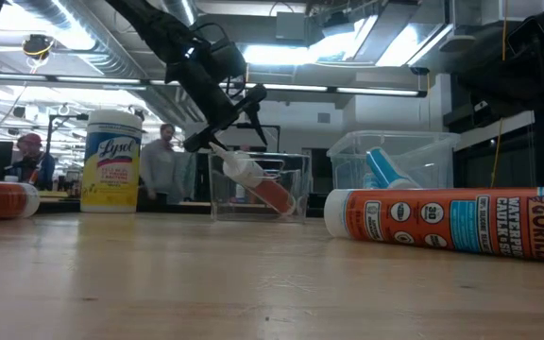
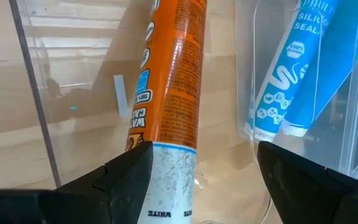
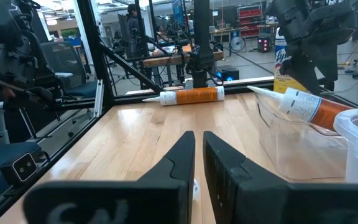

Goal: Pick & place silicon tubes, Sealant and Lysol wipes
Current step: Put the left orange sealant into the left transparent bin

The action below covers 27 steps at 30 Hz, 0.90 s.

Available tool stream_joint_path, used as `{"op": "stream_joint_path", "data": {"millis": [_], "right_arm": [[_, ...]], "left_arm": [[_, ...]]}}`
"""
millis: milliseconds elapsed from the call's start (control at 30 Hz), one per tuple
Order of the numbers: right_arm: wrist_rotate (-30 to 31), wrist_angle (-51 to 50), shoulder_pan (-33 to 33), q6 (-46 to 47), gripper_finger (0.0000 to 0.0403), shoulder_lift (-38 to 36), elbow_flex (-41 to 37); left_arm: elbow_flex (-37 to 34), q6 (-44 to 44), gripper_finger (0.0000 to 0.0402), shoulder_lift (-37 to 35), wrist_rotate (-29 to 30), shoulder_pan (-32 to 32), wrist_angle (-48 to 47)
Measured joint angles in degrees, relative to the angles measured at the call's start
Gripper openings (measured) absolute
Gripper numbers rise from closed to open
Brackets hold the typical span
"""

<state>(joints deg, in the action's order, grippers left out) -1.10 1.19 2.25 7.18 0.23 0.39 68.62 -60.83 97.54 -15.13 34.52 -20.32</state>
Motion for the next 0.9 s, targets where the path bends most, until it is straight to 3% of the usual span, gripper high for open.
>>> {"op": "stream_joint_path", "data": {"millis": [367,500,900], "right_arm": [[0.0,0.0,0.0,0.0,0.0035,0.0,0.0],[0.0,0.0,0.0,0.0,0.0035,0.0,0.0],[0.0,0.0,0.0,-0.1,0.0035,0.0,0.0]], "left_arm": [[0.0,1.5,0.0275,-5.9,0.0,-2.6,8.5],[0.0,2.9,0.0262,-9.6,1.3,-4.4,4.9],[0.0,7.0,0.0232,-22.9,14.6,-14.9,-13.3]]}}
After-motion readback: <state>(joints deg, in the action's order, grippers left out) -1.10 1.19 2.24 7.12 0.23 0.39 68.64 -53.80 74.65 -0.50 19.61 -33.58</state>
